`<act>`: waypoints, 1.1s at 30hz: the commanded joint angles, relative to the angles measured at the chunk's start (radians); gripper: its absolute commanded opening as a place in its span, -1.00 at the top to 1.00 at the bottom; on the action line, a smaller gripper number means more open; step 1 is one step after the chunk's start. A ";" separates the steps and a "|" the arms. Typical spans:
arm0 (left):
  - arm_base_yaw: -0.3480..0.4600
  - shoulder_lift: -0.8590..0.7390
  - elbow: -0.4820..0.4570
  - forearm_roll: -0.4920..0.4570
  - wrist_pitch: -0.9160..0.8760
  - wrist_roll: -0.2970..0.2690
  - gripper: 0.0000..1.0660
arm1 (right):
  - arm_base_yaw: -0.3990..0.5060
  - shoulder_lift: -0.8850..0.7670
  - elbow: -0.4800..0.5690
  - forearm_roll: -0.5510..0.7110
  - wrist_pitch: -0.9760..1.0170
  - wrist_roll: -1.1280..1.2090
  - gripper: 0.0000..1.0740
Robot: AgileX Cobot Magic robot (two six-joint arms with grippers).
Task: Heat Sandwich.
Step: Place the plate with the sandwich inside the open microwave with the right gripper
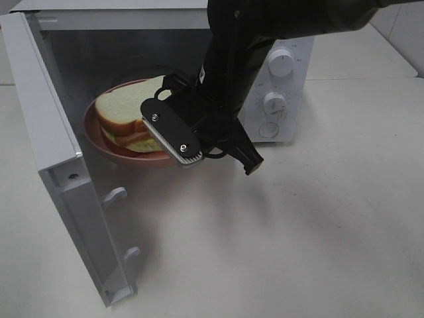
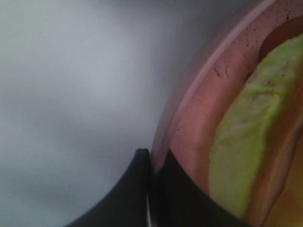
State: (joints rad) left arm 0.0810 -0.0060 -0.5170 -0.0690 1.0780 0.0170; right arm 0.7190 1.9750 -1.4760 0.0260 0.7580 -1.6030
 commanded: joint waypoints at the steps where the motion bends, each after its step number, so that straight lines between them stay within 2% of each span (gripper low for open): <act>1: 0.002 -0.007 0.002 0.000 -0.008 -0.004 -0.84 | 0.005 0.027 -0.056 0.010 0.013 0.020 0.99; 16: 0.002 -0.007 0.002 0.000 -0.008 -0.004 -0.84 | 0.005 0.134 -0.217 -0.035 0.027 0.107 0.98; 24: 0.002 -0.007 0.002 0.000 -0.008 -0.004 -0.84 | 0.005 0.196 -0.336 -0.047 0.067 0.143 0.96; 33: 0.002 -0.007 0.002 0.000 -0.008 -0.004 -0.84 | 0.005 0.237 -0.400 -0.074 0.085 0.181 0.96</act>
State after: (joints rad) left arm 0.0810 -0.0060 -0.5170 -0.0690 1.0780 0.0170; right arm 0.7190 2.2080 -1.8580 -0.0360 0.8530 -1.4420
